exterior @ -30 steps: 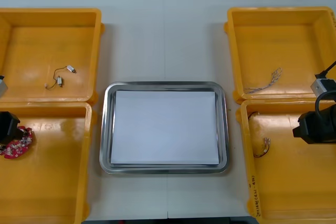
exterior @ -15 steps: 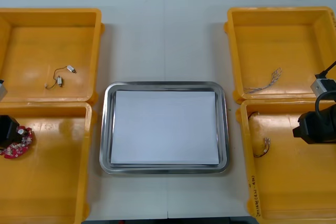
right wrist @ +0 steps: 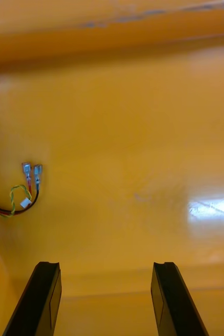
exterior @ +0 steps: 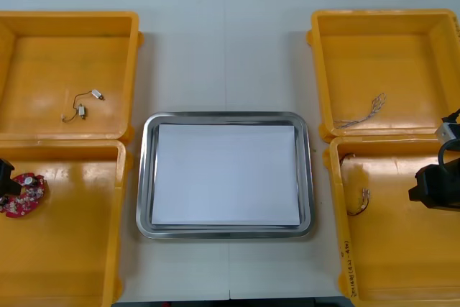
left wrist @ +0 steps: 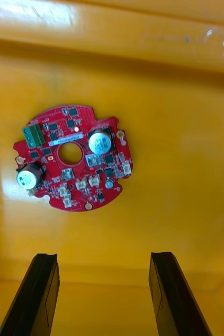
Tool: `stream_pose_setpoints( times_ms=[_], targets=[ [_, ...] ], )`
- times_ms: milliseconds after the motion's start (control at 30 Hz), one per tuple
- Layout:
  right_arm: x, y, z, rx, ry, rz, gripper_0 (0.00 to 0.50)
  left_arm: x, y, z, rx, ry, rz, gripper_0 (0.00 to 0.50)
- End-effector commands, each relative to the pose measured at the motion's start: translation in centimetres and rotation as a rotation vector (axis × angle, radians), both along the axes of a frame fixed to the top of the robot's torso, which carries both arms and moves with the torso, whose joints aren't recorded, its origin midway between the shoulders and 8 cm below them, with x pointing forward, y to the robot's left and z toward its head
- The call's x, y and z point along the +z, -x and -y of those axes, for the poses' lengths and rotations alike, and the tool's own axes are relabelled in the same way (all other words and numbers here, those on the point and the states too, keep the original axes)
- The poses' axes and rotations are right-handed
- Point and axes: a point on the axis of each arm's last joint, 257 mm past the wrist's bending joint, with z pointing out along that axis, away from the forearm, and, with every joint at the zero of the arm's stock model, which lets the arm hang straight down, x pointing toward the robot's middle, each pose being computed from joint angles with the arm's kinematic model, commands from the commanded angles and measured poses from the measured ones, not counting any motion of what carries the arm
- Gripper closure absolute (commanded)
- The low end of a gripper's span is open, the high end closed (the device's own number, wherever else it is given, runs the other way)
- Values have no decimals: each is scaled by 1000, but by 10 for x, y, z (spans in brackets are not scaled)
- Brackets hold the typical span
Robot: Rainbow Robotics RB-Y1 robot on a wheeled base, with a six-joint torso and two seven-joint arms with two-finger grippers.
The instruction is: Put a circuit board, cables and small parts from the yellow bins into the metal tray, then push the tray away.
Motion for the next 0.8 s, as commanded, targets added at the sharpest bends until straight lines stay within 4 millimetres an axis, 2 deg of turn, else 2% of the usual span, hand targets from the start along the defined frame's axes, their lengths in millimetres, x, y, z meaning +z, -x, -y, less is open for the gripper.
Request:
stream_pose_setpoints(
  times_ms=[33, 333, 567, 800],
  targets=[
    [3, 3, 9, -114, -19, -6, 0, 9, -1, -24, -29, -59, 41, 0],
    [-4, 0, -6, -202, -89, 4, 0, 6, -14, -37, -28, -94, 115, 0],
    [-10, -6, -21, -238, -142, 18, 0, -3, -19, -56, -29, -133, 142, 0],
    [-17, -14, -46, -306, -207, 29, 0, -17, -27, -75, -67, -150, 159, 0]
  ],
)
